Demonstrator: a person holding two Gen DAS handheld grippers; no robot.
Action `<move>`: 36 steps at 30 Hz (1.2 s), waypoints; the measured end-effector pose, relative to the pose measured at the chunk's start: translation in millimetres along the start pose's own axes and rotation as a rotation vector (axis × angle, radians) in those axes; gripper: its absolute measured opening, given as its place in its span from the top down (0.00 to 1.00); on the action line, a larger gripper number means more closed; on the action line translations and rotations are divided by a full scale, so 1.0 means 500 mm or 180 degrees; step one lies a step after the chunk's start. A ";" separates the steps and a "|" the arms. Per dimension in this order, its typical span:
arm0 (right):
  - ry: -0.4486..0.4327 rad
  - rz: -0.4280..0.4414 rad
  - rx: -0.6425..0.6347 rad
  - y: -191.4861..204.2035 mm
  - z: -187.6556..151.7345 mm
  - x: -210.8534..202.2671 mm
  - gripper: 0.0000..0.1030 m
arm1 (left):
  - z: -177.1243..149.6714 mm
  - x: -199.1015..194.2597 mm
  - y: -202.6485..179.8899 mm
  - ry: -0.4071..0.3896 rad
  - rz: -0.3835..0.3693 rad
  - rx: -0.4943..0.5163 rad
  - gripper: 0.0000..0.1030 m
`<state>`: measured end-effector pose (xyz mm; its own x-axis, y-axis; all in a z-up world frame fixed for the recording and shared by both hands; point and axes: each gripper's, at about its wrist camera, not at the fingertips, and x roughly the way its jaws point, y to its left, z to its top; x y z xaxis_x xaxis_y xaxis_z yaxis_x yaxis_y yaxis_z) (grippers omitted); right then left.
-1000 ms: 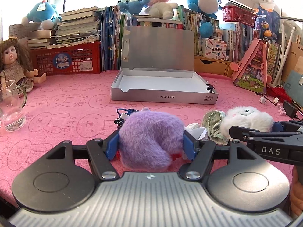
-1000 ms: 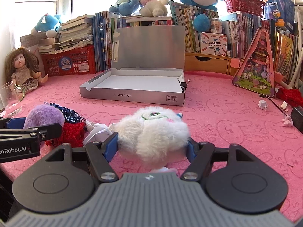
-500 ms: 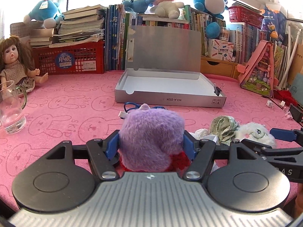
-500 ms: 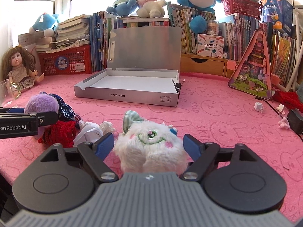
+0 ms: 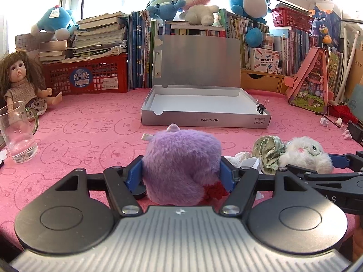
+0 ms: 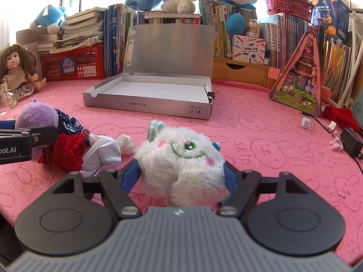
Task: Organize objects
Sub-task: 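Carry the purple plush in the left tool while the right tool carries the white plush into the box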
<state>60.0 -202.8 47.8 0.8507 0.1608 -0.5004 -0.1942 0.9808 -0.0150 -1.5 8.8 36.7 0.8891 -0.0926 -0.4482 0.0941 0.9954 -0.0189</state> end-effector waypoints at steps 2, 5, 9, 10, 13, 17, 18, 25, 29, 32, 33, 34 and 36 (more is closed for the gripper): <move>-0.0021 0.0056 0.0049 -0.004 0.009 -0.006 0.26 | 0.008 -0.008 -0.001 -0.0050 -0.0014 0.0010 0.30; -0.0039 0.0143 0.0125 -0.013 0.029 -0.008 0.25 | 0.018 -0.012 -0.002 -0.0093 -0.0019 0.0021 0.30; 0.0004 0.0203 0.0160 -0.022 0.051 0.009 0.25 | 0.035 0.004 0.003 -0.0029 -0.0005 0.0003 0.30; 0.0042 0.0230 0.0183 -0.025 0.056 0.016 0.25 | 0.039 0.010 0.004 -0.0003 0.0004 -0.0002 0.30; 0.0112 0.0327 0.0290 -0.037 0.072 0.037 0.25 | 0.057 0.026 0.006 -0.0002 0.0022 0.0029 0.29; 0.0122 0.0363 0.0336 -0.046 0.095 0.060 0.25 | 0.085 0.051 0.006 -0.0020 0.0034 0.0100 0.29; 0.0114 0.0362 0.0333 -0.048 0.102 0.065 0.25 | 0.095 0.060 0.006 -0.0023 0.0035 0.0104 0.29; 0.0128 0.0353 0.0336 -0.059 0.147 0.103 0.24 | 0.137 0.107 0.010 -0.0019 0.0008 0.0025 0.30; 0.0140 0.0349 0.0384 -0.067 0.155 0.113 0.24 | 0.147 0.125 0.016 -0.0015 -0.0010 -0.0027 0.30; 0.0118 0.0326 0.0365 -0.069 0.155 0.114 0.25 | 0.148 0.132 0.023 -0.0003 -0.0020 -0.0062 0.30; 0.0113 0.0326 0.0352 -0.068 0.155 0.114 0.25 | 0.149 0.133 0.025 -0.0002 -0.0022 -0.0071 0.30; 0.0112 0.0329 0.0336 -0.068 0.155 0.114 0.25 | 0.148 0.133 0.028 -0.0002 -0.0028 -0.0084 0.30; 0.0120 0.0320 0.0308 -0.066 0.154 0.116 0.25 | 0.146 0.135 0.035 0.0007 -0.0037 -0.0116 0.30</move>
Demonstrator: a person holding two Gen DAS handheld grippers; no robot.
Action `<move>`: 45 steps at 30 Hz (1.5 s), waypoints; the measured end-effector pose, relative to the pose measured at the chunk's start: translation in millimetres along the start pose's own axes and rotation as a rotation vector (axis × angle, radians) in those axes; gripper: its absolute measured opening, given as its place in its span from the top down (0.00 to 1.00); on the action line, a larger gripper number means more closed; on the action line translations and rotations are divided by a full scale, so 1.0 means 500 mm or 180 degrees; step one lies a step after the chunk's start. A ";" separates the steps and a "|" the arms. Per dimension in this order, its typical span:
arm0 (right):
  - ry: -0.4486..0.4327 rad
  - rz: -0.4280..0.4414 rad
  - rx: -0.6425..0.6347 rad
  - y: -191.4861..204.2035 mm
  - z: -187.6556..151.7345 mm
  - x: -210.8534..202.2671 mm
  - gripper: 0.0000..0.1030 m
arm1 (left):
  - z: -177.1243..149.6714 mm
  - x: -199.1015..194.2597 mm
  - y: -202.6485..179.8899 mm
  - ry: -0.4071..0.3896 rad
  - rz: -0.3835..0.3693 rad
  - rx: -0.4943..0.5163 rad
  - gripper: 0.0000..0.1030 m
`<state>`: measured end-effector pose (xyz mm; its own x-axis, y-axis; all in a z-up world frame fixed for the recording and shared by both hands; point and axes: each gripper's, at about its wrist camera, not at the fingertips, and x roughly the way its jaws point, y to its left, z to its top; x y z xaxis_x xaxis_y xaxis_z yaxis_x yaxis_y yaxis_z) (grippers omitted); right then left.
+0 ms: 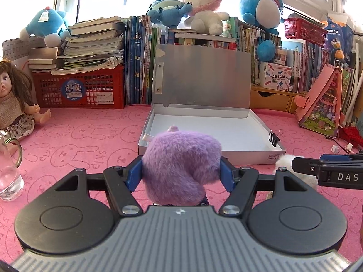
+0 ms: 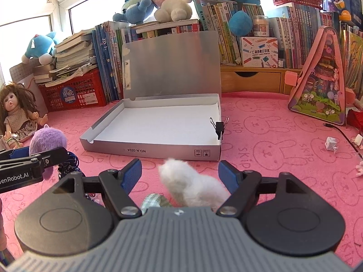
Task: Organize objects
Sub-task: 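Carry the purple plush in the left tool while the right tool carries the white plush into the box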
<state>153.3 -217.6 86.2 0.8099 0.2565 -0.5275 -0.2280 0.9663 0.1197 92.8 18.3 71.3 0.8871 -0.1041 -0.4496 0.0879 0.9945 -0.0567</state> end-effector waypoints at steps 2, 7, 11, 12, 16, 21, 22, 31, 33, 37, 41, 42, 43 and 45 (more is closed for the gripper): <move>0.0018 -0.0021 -0.0018 0.001 -0.006 0.002 0.24 | -0.004 0.001 0.007 0.0014 0.0001 -0.0034 0.30; 0.0035 -0.0187 -0.0095 -0.001 -0.036 0.013 0.17 | -0.026 0.000 0.019 0.0079 0.0010 -0.0035 0.30; 0.0025 -0.0448 -0.0035 -0.029 -0.040 0.028 0.12 | -0.032 -0.002 0.027 0.0074 0.0017 -0.0051 0.30; 0.0018 -0.0510 0.0025 -0.045 -0.038 0.032 0.10 | -0.031 -0.003 0.028 0.0063 0.0020 -0.0052 0.29; 0.0133 -0.0515 0.0100 -0.093 -0.027 0.063 0.00 | -0.026 0.001 0.028 0.0033 0.0030 -0.0030 0.30; 0.0405 -0.0424 0.0134 -0.117 -0.027 0.127 0.00 | -0.023 0.013 0.022 0.0056 0.0028 -0.0033 0.30; 0.0438 -0.0431 0.0129 -0.117 -0.028 0.138 0.00 | -0.023 0.016 0.020 0.0059 0.0031 -0.0021 0.30; 0.0572 -0.0507 -0.0126 -0.113 -0.034 0.197 0.00 | -0.017 0.048 0.021 0.0126 0.0077 -0.0013 0.30; 0.0549 -0.0487 -0.0146 -0.114 -0.036 0.195 0.00 | -0.019 0.053 0.021 0.0141 0.0082 -0.0014 0.30; 0.0546 -0.0496 -0.0160 -0.112 -0.036 0.195 0.00 | -0.022 0.061 0.021 0.0167 0.0078 -0.0019 0.30; 0.0599 -0.0481 -0.0154 -0.115 -0.031 0.197 0.00 | -0.026 0.066 0.017 0.0182 0.0071 -0.0018 0.30; 0.0613 -0.0489 -0.0140 -0.114 -0.029 0.198 0.00 | -0.026 0.067 0.015 0.0185 0.0068 -0.0014 0.30; 0.0630 -0.0504 -0.0130 -0.113 -0.027 0.199 0.00 | -0.027 0.067 0.013 0.0184 0.0063 -0.0005 0.30; 0.0613 -0.0452 -0.0124 -0.108 -0.026 0.193 0.07 | -0.027 0.068 0.010 0.0177 0.0062 0.0009 0.30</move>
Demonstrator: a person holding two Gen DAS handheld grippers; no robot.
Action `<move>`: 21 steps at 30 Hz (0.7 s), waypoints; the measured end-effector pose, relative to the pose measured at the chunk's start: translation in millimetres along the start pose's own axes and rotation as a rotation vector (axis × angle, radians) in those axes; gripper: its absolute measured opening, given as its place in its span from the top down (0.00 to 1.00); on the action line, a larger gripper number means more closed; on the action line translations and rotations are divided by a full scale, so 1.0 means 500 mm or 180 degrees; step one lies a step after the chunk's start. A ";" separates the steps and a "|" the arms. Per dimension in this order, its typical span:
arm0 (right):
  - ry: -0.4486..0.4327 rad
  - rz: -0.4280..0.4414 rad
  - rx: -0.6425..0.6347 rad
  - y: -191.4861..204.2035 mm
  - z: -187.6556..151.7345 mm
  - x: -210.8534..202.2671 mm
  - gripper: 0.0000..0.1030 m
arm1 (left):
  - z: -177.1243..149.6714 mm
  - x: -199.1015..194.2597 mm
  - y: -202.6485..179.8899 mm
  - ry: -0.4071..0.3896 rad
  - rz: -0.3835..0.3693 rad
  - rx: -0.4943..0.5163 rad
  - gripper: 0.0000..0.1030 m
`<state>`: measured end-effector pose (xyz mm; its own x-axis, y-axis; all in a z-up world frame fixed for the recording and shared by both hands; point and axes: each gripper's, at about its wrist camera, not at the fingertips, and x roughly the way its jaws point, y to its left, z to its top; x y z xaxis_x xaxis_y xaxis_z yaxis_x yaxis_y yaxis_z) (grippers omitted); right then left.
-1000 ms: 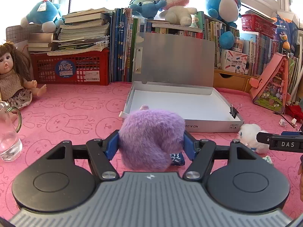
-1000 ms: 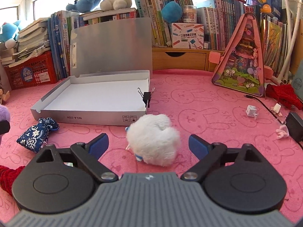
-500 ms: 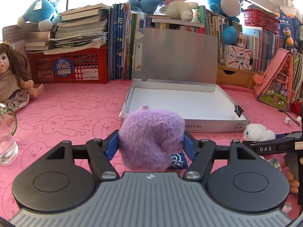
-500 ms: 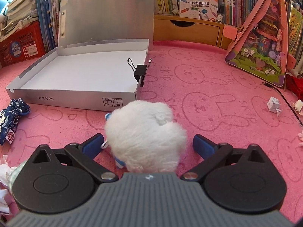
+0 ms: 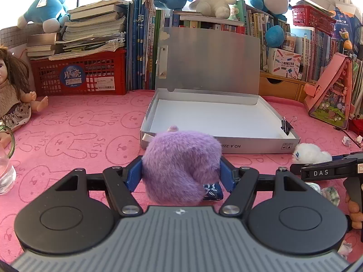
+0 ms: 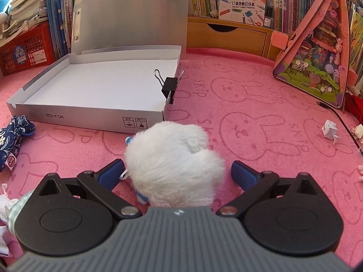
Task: Organize objects
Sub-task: 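Carry the purple plush in the left tool while the right tool carries the white plush into the box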
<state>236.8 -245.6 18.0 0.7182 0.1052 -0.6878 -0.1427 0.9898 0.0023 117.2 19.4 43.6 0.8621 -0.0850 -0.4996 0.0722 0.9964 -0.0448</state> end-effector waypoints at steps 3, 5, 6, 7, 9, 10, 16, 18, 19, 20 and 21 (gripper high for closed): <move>-0.0090 0.0051 -0.0036 0.009 -0.002 -0.017 0.27 | 0.002 0.001 -0.001 -0.0008 0.0001 0.0006 0.30; -0.0135 0.0101 -0.0065 0.015 -0.002 -0.026 0.32 | 0.004 0.002 -0.001 -0.0012 0.0011 0.0008 0.30; -0.0167 0.0139 -0.0075 0.016 -0.002 -0.032 0.34 | 0.006 0.003 -0.001 -0.0017 0.0016 0.0007 0.29; -0.0190 0.0159 -0.0083 0.018 -0.001 -0.038 0.35 | 0.008 0.003 0.000 -0.0019 0.0020 0.0006 0.29; -0.0227 0.0197 -0.0101 0.022 0.003 -0.049 0.37 | 0.013 0.005 0.000 -0.0021 0.0015 0.0018 0.29; -0.0256 0.0234 -0.0125 0.024 0.006 -0.055 0.37 | 0.017 0.007 0.000 -0.0024 0.0013 0.0030 0.29; -0.0317 0.0396 -0.0118 0.035 0.029 -0.077 0.38 | 0.052 0.019 0.005 -0.0087 0.0008 0.0025 0.30; -0.0334 0.0462 -0.0070 0.035 0.042 -0.081 0.38 | 0.068 0.026 0.005 -0.0110 0.0005 0.0039 0.30; -0.0348 0.0492 -0.0048 0.035 0.050 -0.082 0.38 | 0.077 0.031 0.005 -0.0122 0.0004 0.0050 0.30; -0.0360 0.0508 -0.0035 0.036 0.058 -0.083 0.38 | 0.087 0.038 0.004 -0.0129 0.0003 0.0062 0.30; -0.0383 0.0527 -0.0019 0.039 0.070 -0.083 0.38 | 0.098 0.047 0.003 -0.0134 0.0005 0.0067 0.30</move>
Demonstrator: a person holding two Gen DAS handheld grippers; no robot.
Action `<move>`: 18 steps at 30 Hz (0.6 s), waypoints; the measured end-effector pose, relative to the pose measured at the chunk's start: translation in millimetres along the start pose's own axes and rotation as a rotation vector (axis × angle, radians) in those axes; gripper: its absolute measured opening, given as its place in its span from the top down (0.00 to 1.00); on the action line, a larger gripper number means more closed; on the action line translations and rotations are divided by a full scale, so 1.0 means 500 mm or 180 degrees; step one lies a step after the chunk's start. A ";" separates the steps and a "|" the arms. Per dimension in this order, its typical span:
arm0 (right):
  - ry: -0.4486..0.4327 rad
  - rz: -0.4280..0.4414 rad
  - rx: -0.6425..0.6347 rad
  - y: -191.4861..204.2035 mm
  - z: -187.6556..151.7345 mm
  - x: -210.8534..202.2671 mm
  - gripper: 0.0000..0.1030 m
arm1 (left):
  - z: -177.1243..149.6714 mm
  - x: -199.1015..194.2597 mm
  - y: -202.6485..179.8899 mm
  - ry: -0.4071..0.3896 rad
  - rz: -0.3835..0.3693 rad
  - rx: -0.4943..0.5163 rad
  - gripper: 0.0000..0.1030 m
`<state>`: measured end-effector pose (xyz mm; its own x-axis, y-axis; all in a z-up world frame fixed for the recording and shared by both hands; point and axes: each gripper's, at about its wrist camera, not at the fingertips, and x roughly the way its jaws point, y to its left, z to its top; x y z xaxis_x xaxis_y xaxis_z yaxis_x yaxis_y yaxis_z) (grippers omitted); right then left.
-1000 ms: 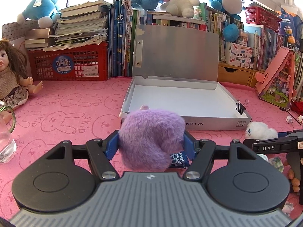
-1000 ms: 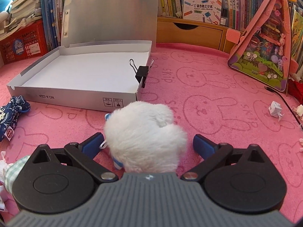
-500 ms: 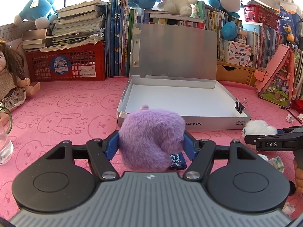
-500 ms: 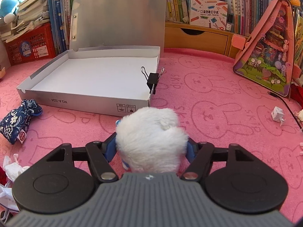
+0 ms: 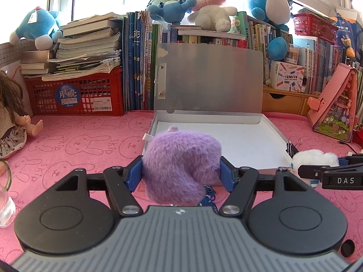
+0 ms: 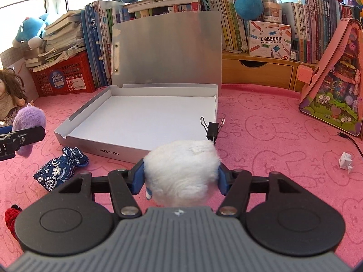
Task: Organize objects
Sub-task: 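Carry the purple plush in the left tool while the right tool carries the white plush into the box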
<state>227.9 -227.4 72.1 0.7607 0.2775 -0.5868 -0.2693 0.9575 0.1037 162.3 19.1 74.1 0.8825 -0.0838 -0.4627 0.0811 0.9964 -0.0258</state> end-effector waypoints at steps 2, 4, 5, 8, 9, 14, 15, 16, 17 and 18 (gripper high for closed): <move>-0.0042 0.0013 0.0020 0.004 0.024 0.009 0.38 | 0.024 0.026 -0.002 0.0015 0.0006 -0.0010 0.30; -0.0070 0.0021 0.0091 0.008 0.052 0.025 0.38 | 0.047 0.054 -0.003 0.0046 -0.0010 -0.0038 0.30; -0.0078 0.0035 0.0138 0.009 0.066 0.034 0.38 | 0.061 0.073 -0.005 0.0061 -0.0024 -0.0056 0.30; -0.0056 0.0072 0.0269 0.015 0.105 0.073 0.38 | 0.095 0.131 -0.012 0.0106 -0.0045 -0.0052 0.30; -0.0047 0.0079 0.0294 0.018 0.115 0.086 0.38 | 0.103 0.152 -0.015 0.0117 -0.0035 -0.0028 0.30; -0.0009 0.0102 0.0370 0.031 0.155 0.149 0.38 | 0.128 0.255 -0.018 0.0305 -0.0019 -0.0004 0.30; 0.0002 0.0096 0.0383 0.032 0.160 0.162 0.38 | 0.129 0.274 -0.017 0.0363 -0.0030 -0.0023 0.30; 0.0006 0.0094 0.0388 0.033 0.164 0.173 0.38 | 0.128 0.290 -0.016 0.0397 -0.0025 -0.0034 0.30; 0.0009 0.0095 0.0391 0.034 0.167 0.183 0.38 | 0.127 0.306 -0.016 0.0424 -0.0014 -0.0031 0.30; 0.0010 0.0099 0.0397 0.035 0.168 0.191 0.38 | 0.125 0.319 -0.015 0.0451 -0.0001 -0.0025 0.30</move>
<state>345.6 -177.4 85.1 0.7511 0.3072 -0.5843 -0.2171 0.9508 0.2209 331.3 -2.8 55.9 0.8082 -0.0818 -0.5832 0.0772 0.9965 -0.0328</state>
